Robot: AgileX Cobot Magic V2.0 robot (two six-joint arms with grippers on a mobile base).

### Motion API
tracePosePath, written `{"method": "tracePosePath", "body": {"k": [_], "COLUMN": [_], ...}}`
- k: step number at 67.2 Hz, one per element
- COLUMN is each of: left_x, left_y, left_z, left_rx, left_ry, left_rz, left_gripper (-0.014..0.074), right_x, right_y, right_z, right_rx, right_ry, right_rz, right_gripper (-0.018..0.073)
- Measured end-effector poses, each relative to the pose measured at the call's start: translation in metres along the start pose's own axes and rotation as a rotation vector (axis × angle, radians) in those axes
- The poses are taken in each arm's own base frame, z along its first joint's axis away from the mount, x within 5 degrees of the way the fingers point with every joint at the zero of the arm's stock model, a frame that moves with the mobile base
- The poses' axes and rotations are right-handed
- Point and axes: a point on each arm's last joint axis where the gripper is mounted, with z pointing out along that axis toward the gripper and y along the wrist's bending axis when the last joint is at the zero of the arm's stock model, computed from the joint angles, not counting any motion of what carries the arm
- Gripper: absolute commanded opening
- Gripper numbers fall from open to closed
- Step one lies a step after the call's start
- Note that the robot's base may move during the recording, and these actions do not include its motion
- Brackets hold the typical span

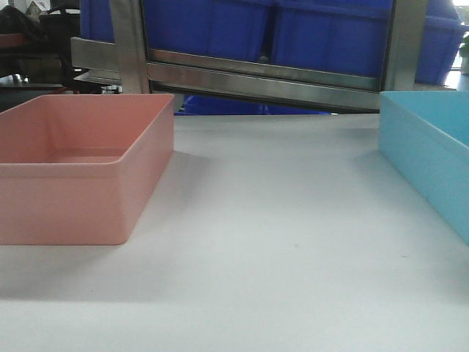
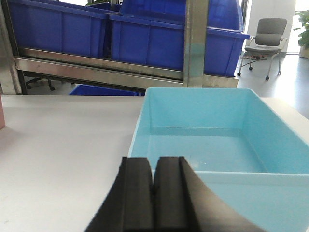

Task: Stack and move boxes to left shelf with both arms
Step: 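Lower the left gripper onto the near wall of the pink bin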

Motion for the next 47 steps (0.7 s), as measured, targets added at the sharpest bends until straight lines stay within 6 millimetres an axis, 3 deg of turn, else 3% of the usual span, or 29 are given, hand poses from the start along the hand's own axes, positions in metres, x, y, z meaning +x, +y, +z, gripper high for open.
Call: {"method": "tracePosePath", "body": {"k": [33,47], "left_x": [0.0,-0.011], "left_y": [0.0,0.0], "left_z": [0.0,-0.001], "left_rx": [0.0,0.001], "left_ry": [0.0,-0.101], "left_rz": [0.0,-0.013], "left_gripper": [-0.0003,-0.0003], "right_x": [0.0,0.0], "right_y": [0.0,0.0], "right_z": [0.0,0.0], "right_rx": [0.0,0.0], "right_ry": [0.0,0.0], "right_rz": [0.0,0.0], "right_gripper": [0.0056,0.0056]}}
